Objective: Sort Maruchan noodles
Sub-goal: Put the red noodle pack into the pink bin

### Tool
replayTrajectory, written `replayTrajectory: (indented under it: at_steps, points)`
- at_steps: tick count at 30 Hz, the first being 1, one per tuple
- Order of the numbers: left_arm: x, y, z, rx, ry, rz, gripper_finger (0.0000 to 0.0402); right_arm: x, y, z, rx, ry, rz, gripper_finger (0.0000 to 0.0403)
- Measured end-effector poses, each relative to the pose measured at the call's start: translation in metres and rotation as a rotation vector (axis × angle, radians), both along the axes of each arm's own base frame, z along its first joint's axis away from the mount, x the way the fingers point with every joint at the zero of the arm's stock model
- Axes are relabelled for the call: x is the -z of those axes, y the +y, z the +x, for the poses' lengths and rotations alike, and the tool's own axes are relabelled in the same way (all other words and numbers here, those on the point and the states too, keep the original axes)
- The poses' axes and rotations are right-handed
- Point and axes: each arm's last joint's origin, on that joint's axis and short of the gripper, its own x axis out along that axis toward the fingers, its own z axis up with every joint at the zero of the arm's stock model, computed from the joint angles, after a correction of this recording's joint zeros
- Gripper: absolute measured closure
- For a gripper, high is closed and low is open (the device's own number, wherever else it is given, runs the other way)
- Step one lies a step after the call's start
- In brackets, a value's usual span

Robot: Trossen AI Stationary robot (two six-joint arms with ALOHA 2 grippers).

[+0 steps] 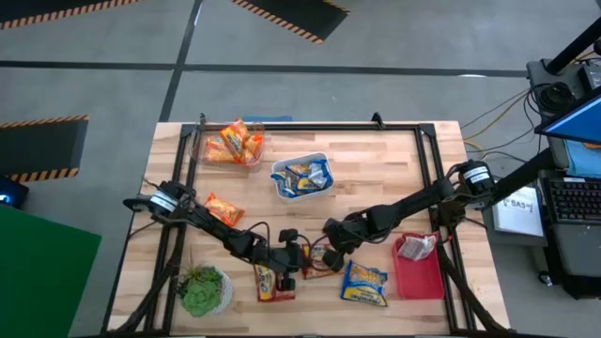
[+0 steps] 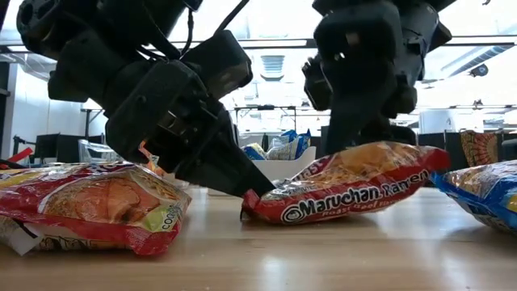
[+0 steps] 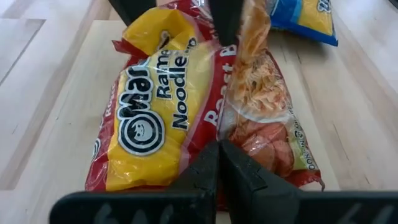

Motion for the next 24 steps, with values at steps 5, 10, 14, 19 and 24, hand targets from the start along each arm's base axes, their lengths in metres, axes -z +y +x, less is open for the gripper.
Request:
replayTrajectory:
  at_steps: [5,10,14,19,24]
  points:
    - [0.001,0.001,0.000,-0.013,-0.001,0.010,0.0402,-0.004,0.001,0.005,-0.004,-0.059,0.032,0.0126]
    - [0.001,0.001,0.000,-0.016,-0.007,0.009,0.0402,0.005,0.002,0.008,-0.001,-0.047,0.028,0.0153]
    - [0.001,0.001,0.000,-0.021,-0.013,0.011,0.0402,0.013,0.003,0.013,-0.009,-0.064,0.030,0.0183]
    - [0.001,0.001,0.000,-0.021,-0.017,0.009,0.0402,0.014,0.003,0.013,-0.024,-0.064,0.026,0.0256]
    - [-0.001,0.001,0.000,-0.019,-0.020,0.011,0.0402,0.009,0.002,0.012,-0.046,-0.079,0.022,0.0345]
